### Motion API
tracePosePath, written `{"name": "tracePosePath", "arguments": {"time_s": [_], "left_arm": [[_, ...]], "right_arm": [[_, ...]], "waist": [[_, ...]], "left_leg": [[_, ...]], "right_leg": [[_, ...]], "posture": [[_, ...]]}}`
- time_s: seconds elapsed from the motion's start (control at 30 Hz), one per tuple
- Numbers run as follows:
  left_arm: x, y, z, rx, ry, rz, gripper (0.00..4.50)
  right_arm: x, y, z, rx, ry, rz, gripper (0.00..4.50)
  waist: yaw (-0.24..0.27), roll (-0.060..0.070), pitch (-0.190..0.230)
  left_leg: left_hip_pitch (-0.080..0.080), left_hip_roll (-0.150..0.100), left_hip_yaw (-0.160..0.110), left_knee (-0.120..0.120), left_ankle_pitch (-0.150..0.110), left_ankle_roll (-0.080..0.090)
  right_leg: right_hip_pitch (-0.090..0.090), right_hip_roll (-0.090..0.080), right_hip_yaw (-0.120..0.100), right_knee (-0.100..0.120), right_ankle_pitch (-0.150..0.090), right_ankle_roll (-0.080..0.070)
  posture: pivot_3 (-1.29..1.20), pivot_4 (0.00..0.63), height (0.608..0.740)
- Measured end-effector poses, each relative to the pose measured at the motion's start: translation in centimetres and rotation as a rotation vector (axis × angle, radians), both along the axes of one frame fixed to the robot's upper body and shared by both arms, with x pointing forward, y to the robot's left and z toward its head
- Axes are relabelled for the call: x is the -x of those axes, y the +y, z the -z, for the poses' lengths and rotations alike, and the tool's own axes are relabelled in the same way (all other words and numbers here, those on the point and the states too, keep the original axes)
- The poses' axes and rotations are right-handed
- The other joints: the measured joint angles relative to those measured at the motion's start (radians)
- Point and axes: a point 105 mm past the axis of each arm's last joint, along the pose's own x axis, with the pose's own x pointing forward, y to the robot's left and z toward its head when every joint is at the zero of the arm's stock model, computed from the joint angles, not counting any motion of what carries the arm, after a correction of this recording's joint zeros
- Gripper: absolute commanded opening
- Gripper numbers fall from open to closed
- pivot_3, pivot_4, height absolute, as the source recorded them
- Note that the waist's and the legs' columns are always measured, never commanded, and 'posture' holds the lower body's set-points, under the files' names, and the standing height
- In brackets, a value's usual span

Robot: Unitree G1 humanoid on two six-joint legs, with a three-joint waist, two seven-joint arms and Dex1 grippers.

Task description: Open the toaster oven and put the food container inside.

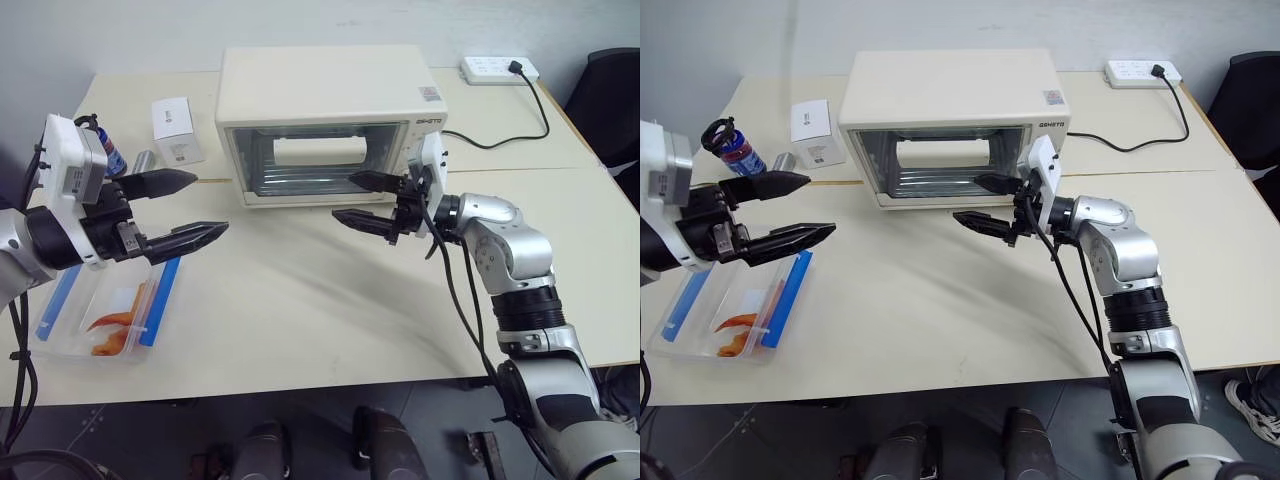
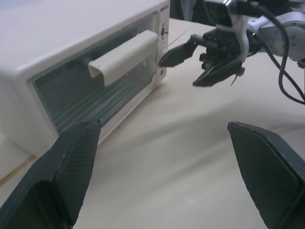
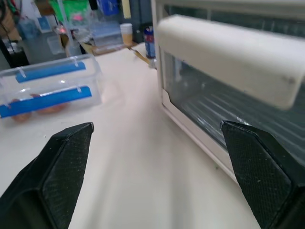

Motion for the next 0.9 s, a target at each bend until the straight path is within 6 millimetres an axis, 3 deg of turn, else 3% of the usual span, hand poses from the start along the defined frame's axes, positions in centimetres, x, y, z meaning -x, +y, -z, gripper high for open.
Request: {"name": "tracePosePath", "arguments": {"time_s": [0.1,0.3,0.6,0.7,0.8,0.9], "left_arm": [[0.0,-0.2,0.2,-0.002,0.009,0.013,4.5],[0.0,-0.3,0.2,-0.004,0.011,0.016,4.5],[-0.4,0.1,0.4,0.007,0.006,-0.012,4.5],[-1.6,0.7,-0.3,0.005,-0.036,-0.062,4.5],[-4.1,1.3,-1.9,0.022,-0.11,-0.139,3.95],[-6.4,1.6,-2.4,0.003,-0.139,-0.194,3.05]], "right_arm": [[-1.1,0.1,-0.1,-0.011,0.005,0.049,4.44],[-1.9,0.2,-2.6,-0.089,-0.037,0.067,4.44],[1.3,0.2,-1.1,-0.086,0.029,-0.099,4.44],[1.8,0.1,-0.5,-0.071,0.027,-0.099,4.44],[2.2,0.0,0.2,-0.058,0.016,-0.092,4.5],[2.5,0.4,0.9,-0.05,0.018,-0.095,4.5]], "waist": [[-0.004,0.0,0.0],[-0.001,0.0,0.0],[-0.004,0.0,0.0],[-0.001,0.0,0.0],[0.002,0.0,0.0],[-0.002,0.0,0.0]], "left_leg": [[0.0,0.0,0.001,0.0,0.0,0.0],[0.0,0.0,0.001,0.0,0.0,0.0],[-0.001,0.001,0.001,-0.001,0.0,0.0],[-0.001,0.001,0.002,0.0,0.0,-0.001],[-0.001,0.0,0.002,0.001,0.0,-0.001],[0.0,0.0,0.004,0.0,0.0,-0.001]], "right_leg": [[-0.001,0.0,0.0,0.001,0.0,0.0],[-0.001,0.0,0.001,0.001,0.0,0.0],[-0.002,0.001,0.001,0.001,0.0,0.0],[-0.003,0.001,0.001,0.001,0.0,0.0],[-0.003,0.001,0.002,0.003,0.0,0.0],[-0.004,0.001,0.002,0.004,0.0,0.0]], "posture": [[0.0,0.15,0.74],[0.0,0.15,0.74],[0.0,0.15,0.74],[0.0,0.15,0.74],[0.0,0.15,0.74],[0.0,0.15,0.74]]}}
